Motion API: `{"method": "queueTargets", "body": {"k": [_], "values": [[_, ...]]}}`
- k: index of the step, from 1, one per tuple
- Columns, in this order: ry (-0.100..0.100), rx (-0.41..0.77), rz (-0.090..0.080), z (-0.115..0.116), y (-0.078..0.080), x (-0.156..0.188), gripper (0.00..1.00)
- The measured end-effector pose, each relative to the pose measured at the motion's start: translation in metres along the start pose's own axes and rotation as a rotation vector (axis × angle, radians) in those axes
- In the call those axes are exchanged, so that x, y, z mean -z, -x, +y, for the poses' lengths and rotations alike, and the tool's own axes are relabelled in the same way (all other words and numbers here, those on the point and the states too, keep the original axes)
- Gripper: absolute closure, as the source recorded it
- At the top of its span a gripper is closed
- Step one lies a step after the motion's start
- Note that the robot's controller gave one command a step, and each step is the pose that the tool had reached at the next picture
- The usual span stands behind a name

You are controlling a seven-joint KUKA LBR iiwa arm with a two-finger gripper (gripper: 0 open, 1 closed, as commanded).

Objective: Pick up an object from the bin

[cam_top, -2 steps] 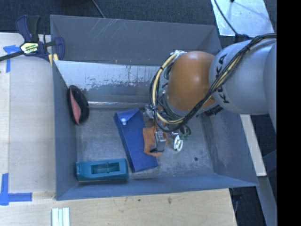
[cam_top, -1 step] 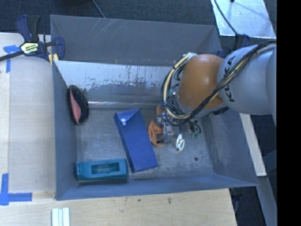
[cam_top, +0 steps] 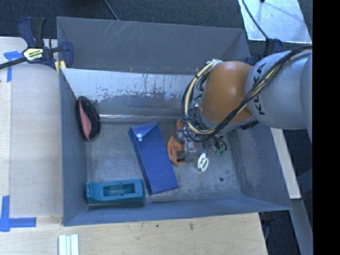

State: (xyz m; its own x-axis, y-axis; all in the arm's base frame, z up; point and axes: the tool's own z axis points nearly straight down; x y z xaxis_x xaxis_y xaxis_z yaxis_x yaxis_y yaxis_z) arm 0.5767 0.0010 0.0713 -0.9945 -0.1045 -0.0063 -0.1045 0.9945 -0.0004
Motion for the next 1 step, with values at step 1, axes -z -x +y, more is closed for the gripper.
{"method": "queueTargets", "body": {"k": [1], "values": [[0.000,0.037,0.003,-0.0111,0.0165,0.1148,1.00]]}}
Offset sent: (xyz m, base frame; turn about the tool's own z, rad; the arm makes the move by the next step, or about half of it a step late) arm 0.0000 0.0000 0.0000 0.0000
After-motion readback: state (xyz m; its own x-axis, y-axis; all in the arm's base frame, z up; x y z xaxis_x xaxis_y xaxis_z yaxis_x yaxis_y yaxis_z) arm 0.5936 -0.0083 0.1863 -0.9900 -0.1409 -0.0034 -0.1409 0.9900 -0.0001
